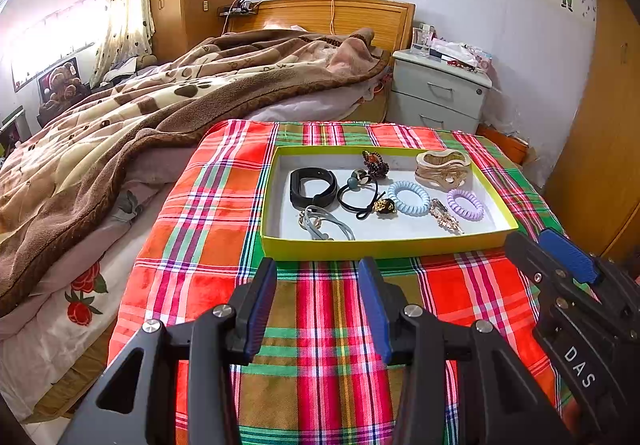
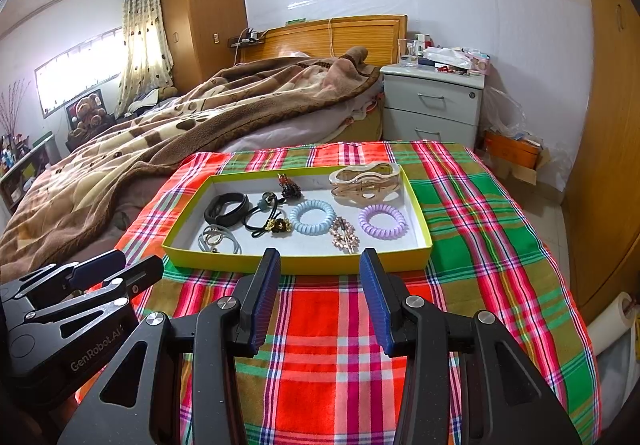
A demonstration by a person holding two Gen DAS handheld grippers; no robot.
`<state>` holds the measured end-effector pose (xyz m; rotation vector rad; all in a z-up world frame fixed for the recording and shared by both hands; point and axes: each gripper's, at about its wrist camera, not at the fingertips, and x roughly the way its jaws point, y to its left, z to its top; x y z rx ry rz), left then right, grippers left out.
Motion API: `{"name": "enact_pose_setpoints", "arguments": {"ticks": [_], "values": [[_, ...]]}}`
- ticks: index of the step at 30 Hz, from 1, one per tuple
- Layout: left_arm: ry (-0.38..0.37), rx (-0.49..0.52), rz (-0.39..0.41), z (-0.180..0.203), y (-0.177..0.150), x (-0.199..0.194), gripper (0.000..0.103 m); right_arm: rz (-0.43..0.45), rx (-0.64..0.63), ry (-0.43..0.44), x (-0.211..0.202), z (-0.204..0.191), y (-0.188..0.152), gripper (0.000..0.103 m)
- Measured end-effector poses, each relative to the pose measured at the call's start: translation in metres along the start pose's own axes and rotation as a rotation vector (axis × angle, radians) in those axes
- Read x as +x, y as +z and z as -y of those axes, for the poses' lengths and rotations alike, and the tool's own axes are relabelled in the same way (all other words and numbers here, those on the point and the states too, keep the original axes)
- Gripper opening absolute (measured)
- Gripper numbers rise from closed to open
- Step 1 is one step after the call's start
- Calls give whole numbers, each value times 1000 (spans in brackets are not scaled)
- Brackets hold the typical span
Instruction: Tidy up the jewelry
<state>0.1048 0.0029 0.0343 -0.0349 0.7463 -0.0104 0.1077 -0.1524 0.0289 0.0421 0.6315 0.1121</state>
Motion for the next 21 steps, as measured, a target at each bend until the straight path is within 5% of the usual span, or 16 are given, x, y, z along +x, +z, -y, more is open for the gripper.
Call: {"name": "enact_pose_setpoints", "arguments": {"ticks": [21], "values": [[4, 3, -3, -1, 0, 2, 44, 2, 4, -1, 0, 2, 1, 42]]}}
